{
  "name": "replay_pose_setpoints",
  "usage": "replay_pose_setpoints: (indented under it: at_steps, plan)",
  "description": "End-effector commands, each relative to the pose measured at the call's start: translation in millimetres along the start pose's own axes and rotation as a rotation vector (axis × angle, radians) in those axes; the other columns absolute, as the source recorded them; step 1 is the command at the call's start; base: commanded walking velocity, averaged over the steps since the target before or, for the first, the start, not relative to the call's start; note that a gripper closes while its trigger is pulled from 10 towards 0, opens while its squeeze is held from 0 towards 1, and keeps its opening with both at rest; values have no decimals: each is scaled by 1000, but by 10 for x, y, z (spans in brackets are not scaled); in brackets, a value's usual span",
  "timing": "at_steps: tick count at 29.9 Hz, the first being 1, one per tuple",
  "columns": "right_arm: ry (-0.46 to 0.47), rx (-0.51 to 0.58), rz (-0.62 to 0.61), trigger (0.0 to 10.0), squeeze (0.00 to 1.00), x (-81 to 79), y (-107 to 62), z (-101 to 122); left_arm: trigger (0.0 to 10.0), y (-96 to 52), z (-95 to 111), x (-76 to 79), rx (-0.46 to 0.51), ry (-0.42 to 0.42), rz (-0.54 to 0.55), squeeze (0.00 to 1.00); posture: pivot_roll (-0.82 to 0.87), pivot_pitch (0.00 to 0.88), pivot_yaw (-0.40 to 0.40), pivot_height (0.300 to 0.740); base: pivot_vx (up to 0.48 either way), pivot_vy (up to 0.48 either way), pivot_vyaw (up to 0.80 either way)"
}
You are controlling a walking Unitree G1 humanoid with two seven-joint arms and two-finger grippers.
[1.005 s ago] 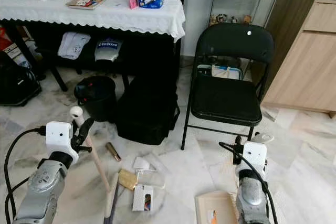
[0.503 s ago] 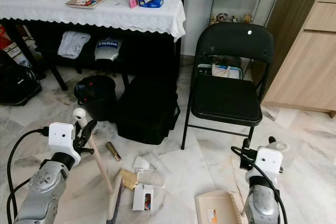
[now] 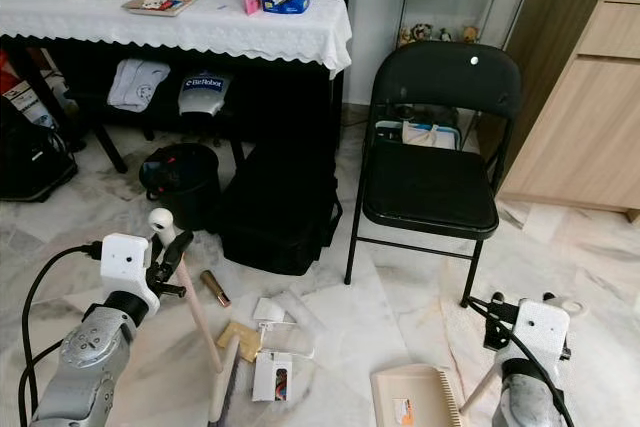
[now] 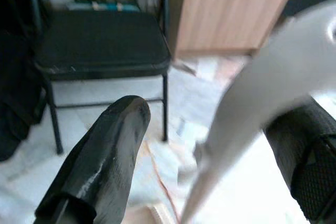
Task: Sweep floor
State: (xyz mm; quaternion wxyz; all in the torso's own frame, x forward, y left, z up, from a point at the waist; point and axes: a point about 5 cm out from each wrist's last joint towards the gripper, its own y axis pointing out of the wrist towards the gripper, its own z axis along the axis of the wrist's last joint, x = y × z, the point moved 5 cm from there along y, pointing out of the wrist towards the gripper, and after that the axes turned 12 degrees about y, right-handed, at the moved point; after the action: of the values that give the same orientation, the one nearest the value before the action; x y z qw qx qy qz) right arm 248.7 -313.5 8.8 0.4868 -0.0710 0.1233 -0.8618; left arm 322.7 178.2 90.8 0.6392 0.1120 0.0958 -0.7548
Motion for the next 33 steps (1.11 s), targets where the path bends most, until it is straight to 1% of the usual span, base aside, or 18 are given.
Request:
replay_pose_setpoints:
  at_steps: [1, 5, 7, 10, 13, 15, 17, 19, 20, 21, 27, 28, 29, 33]
  plan:
    - [-6, -19, -45, 10000, 0, 95, 24, 38, 10000, 18, 87, 10, 29, -13, -4, 0, -1, 0, 19, 740, 0, 0, 0]
    - [-3, -42, -66, 10000, 0, 148, 57, 35, 10000, 20, 85, 32, 27, -18, -10, 0, 3, 0, 15, 740, 0, 0, 0]
    - [9, -43, -58, 10000, 0, 133, 71, 49, 10000, 19, 84, 34, 27, -20, -11, 0, 3, 0, 15, 740, 0, 0, 0]
    - [0, -51, -52, 10000, 0, 113, 77, 66, 10000, 17, 81, 40, 24, -22, -14, 0, 3, 0, 15, 740, 0, 0, 0]
    - [27, -35, -42, 10000, 0, 56, 107, 143, 10000, 9, 72, 31, 19, -21, -15, 0, 8, 0, 13, 740, 0, 0, 0]
    - [51, -5, -8, 10000, 0, -8, 115, 201, 10000, 4, 62, 18, 16, -19, -12, 0, 9, 0, 12, 740, 0, 0, 0]
    - [50, 14, 37, 10000, 0, -89, 103, 231, 10000, 3, 45, 2, 10, -17, -9, 0, 9, 0, 13, 740, 0, 0, 0]
    - [61, 20, 39, 10000, 0, -88, 89, 228, 10000, 1, 31, -5, 6, -17, -8, 0, 9, 0, 13, 740, 0, 0, 0]
    - [69, 20, 39, 10000, 286, -76, 77, 220, 10000, -1, 18, -13, 2, -17, -8, 0, 7, 0, 16, 740, 0, 0, 0]
    - [71, 12, 40, 10000, 1000, -63, 65, 201, 10000, -5, 2, -21, -3, -17, -8, 0, 6, 0, 17, 740, 0, 0, 0]
    - [68, 10, 33, 10000, 1000, -43, 56, 194, 10000, -10, -18, -32, -9, -15, -9, 0, 3, 0, 19, 740, 0, 0, 0]
    - [67, 11, 33, 10000, 486, -41, 57, 194, 10000, -11, -22, -33, -11, -15, -9, 0, 6, 0, 18, 740, 0, 0, 0]
    - [64, 11, 34, 10000, 0, -42, 59, 194, 10000, -11, -25, -35, -12, -15, -9, 0, 5, 0, 18, 740, 0, 0, 0]
    - [63, 15, 36, 10000, 0, -43, 66, 199, 10000, -11, -34, -38, -16, -16, -10, 0, 7, 0, 16, 740, 0, 0, 0]
